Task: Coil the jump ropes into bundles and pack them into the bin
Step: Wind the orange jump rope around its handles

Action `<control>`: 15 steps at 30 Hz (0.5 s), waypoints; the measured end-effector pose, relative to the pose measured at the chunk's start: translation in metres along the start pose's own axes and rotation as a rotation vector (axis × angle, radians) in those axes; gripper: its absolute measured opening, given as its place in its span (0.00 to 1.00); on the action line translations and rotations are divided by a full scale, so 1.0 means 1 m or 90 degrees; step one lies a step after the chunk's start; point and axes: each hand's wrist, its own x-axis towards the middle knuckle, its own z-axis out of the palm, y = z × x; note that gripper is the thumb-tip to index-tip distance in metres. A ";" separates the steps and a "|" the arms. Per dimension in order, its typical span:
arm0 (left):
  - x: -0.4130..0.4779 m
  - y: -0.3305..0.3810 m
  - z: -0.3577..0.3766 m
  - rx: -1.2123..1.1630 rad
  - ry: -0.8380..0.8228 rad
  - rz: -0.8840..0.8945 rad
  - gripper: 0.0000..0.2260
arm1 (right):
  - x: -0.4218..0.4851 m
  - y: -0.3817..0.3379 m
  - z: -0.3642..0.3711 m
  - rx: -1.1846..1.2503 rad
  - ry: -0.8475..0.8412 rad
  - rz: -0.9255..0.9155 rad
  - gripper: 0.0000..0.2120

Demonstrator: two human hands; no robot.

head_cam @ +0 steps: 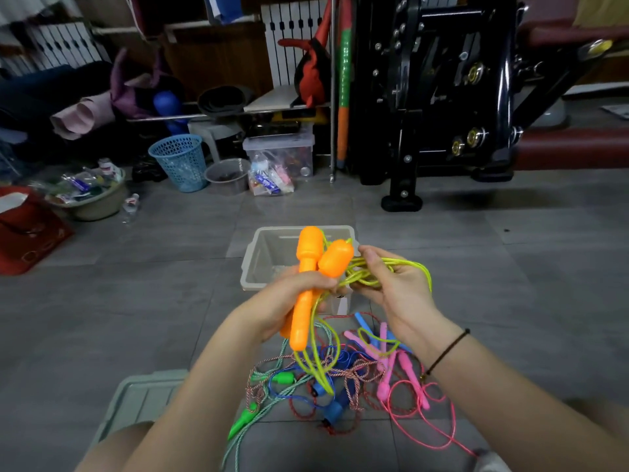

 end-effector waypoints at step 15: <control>-0.040 -0.007 -0.075 -0.101 0.323 0.133 0.05 | 0.032 -0.004 -0.052 0.186 0.162 0.215 0.11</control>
